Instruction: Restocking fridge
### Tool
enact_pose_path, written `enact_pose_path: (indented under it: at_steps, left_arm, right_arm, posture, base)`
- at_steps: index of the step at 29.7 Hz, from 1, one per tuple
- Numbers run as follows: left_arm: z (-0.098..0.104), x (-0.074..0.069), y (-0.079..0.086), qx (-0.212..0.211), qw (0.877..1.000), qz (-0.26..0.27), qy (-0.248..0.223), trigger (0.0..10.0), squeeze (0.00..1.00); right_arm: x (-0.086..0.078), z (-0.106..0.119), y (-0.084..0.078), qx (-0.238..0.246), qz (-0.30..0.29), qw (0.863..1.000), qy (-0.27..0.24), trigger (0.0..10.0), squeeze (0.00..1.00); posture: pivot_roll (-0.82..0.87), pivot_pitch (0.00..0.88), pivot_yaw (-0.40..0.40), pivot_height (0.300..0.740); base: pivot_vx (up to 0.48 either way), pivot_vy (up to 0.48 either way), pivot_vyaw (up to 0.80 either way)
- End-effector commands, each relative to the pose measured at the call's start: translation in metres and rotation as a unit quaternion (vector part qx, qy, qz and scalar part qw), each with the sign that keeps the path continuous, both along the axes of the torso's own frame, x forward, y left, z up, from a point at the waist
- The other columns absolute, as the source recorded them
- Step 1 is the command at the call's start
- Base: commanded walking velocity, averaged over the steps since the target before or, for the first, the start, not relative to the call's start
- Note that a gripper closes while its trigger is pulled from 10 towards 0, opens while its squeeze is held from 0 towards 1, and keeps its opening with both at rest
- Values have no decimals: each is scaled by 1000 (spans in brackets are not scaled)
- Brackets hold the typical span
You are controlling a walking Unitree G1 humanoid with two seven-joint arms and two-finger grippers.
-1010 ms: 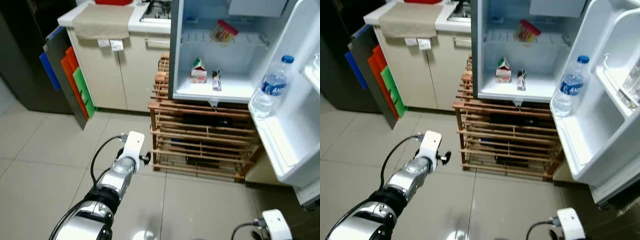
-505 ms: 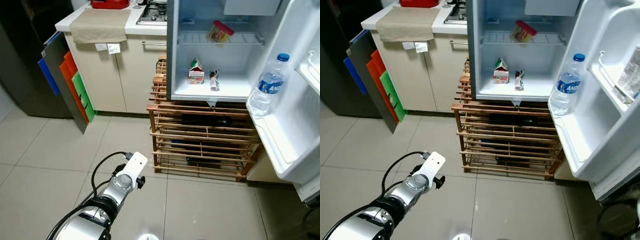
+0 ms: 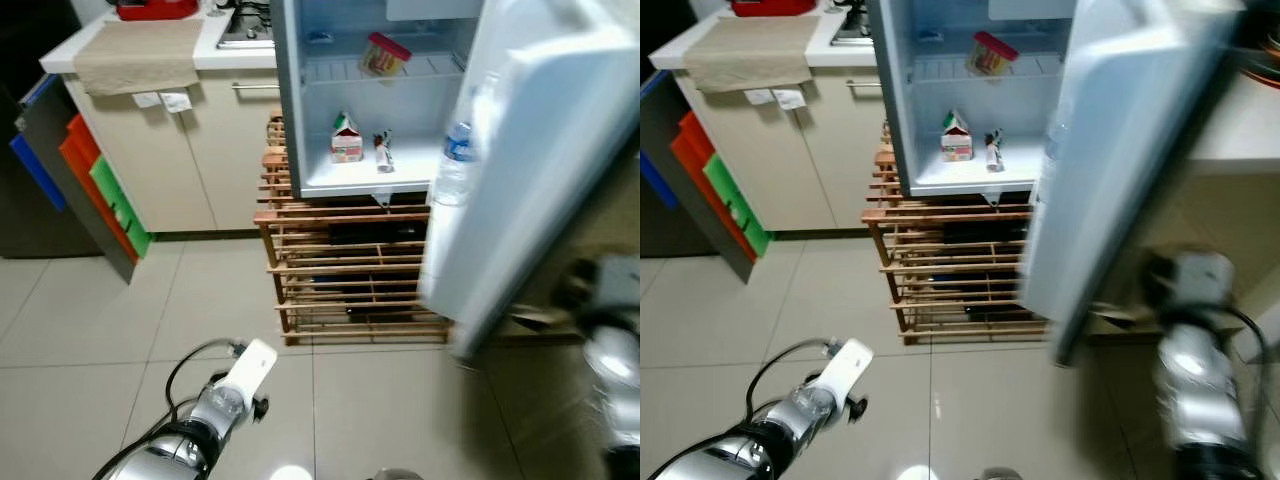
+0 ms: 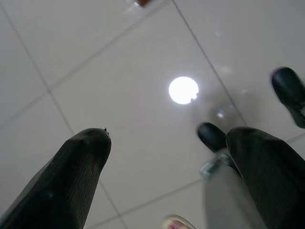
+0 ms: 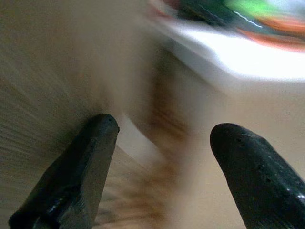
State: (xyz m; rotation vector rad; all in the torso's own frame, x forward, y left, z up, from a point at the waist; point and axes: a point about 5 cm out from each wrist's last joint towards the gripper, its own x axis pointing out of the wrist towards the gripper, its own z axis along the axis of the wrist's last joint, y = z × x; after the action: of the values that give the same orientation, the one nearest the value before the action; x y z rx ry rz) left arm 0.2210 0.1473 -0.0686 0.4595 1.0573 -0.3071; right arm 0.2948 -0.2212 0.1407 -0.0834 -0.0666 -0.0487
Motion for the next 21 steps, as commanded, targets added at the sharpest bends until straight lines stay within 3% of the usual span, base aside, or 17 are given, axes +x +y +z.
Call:
enact_pose_path:
  at_steps: [1, 2, 3, 5, 6, 7, 8, 9, 10, 12, 13, 14, 17, 21]
  left_arm:
    - [0, 0, 1, 5, 1000, 5, -4, 10000, 0]
    - [0, 0, -1, 5, 1000, 4, -4, 10000, 0]
    - [1, 2, -4, 4, 1000, -3, -10, 10000, 0]
    - [5, 9, -14, -7, 999, -7, -34, 10000, 0]
    - [12, 18, -23, -30, 997, 0, -65, 10000, 0]
    - [12, 18, -23, -30, 997, 0, -65, 10000, 0]
    - [25, 36, -20, -65, 991, 5, -121, 10000, 0]
    - [25, 36, -20, -65, 991, 5, -121, 10000, 0]
    - [45, 57, -22, -112, 976, 11, -187, 10000, 0]
    - [77, 83, -32, -183, 945, 26, -271, 10000, 0]
    - [77, 83, -32, -183, 945, 26, -271, 10000, 0]
    - [108, 101, -40, -235, 909, 30, -341, 10000, 0]
    - [146, 112, -48, -291, 865, 33, -408, 10000, 0]
    - [192, 116, -59, -365, 801, 23, -474, 10000, 0]
  right_arm:
    - [0, 21, 38, 14, 105, 994, -33, 10000, 0]
    - [-2, 27, 50, 15, 139, 989, -44, 10000, 0]
    - [-2, 27, 51, 7, 140, 989, -39, 10000, 0]
    - [0, 22, 40, -2, 116, 993, -26, 10000, 0]
    - [2, 13, 25, -22, 76, 997, -3, 10000, 0]
    - [2, 13, 25, -22, 76, 997, -3, 10000, 0]
    - [1, 10, 11, -18, 35, 999, 4, 10000, 0]
    - [1, 10, 11, -18, 35, 999, 4, 10000, 0]
    - [-1, 9, 4, -16, 9, 1000, 3, 10000, 0]
    - [-4, 10, 1, -12, -19, 1000, -7, 10000, 0]
    - [-4, 10, 1, -12, -19, 1000, -7, 10000, 0]
    - [-7, 11, 2, -10, -32, 999, -15, 10000, 0]
    - [-9, 11, 8, -17, -31, 999, -24, 10000, 0]
    - [-12, 10, 16, -9, -27, 999, -41, 10000, 0]
  posture:
    - [-223, 0, 38, 740]
    - [-223, 0, 38, 740]
    - [-212, 0, 30, 740]
    - [-209, 0, 27, 740]
    - [-206, 0, 26, 740]
    - [-206, 0, 26, 740]
    - [-195, 0, 22, 740]
    - [-195, 0, 22, 740]
    - [-192, 0, 21, 740]
    - [-192, 0, 21, 740]
    - [-192, 0, 21, 740]
    - [-182, 0, 20, 740]
    - [-182, 0, 20, 740]
    - [-171, 0, 21, 740]
  base:
    - [0, 0, 0]
    - [0, 0, 0]
    - [0, 0, 0]
    - [0, 0, 0]
    - [0, 0, 0]
    - [0, 0, 0]
    - [0, 0, 0]
    - [0, 0, 0]
    - [0, 0, 0]
    - [0, 0, 0]
    - [0, 0, 0]
    - [0, 0, 0]
    - [0, 0, 0]
    - [0, 0, 0]
